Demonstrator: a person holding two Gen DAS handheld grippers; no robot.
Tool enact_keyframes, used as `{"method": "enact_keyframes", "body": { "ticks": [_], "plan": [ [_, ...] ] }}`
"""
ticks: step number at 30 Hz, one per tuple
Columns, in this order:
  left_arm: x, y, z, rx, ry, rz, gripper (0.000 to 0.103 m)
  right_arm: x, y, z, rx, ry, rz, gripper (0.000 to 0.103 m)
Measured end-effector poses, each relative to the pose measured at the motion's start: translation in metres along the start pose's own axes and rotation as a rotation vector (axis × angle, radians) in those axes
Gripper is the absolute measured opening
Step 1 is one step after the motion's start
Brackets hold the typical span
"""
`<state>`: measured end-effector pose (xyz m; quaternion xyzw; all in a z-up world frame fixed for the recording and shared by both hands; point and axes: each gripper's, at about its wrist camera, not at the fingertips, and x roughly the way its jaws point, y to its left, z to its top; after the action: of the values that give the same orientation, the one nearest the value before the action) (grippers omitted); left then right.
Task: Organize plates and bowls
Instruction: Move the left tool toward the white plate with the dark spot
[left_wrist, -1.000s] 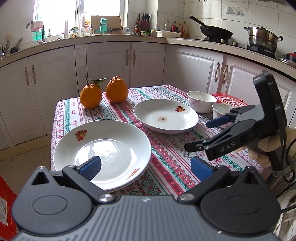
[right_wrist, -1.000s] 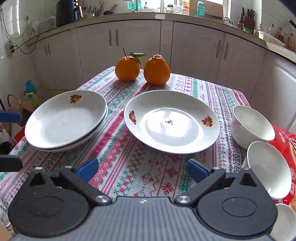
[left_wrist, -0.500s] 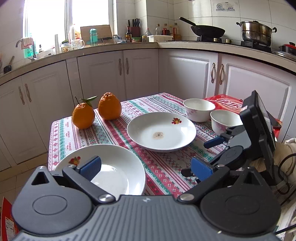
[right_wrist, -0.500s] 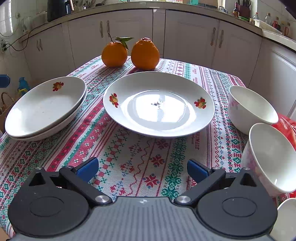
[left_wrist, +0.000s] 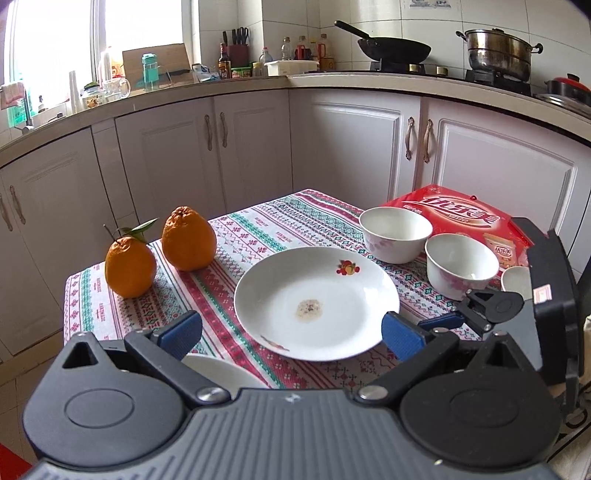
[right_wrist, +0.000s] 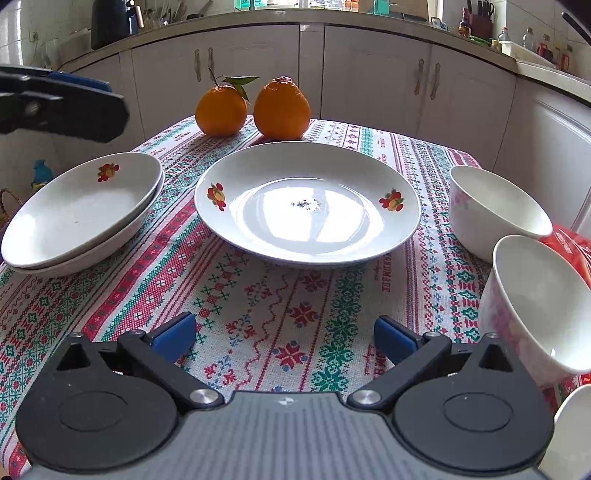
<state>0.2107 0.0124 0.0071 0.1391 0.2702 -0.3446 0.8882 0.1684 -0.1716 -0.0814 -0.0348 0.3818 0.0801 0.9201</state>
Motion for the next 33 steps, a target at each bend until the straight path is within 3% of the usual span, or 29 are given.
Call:
{"method": "enact_keyframes", "body": {
  "ticks": [8, 20, 33],
  "plan": [
    [0.060, 0.010, 0.033, 0.050, 0.085, -0.036, 0.102, 0.012, -0.004, 0.013, 0.010, 0.011, -0.019, 0.103],
    [0.152, 0.026, 0.043, 0.061, 0.296, -0.130, 0.102, 0.031, -0.013, 0.029, 0.012, 0.016, -0.022, 0.103],
    [0.199, 0.034, 0.048, 0.062, 0.419, -0.206, 0.099, 0.039, -0.018, 0.034, -0.003, -0.006, -0.004, 0.103]
  ]
}}
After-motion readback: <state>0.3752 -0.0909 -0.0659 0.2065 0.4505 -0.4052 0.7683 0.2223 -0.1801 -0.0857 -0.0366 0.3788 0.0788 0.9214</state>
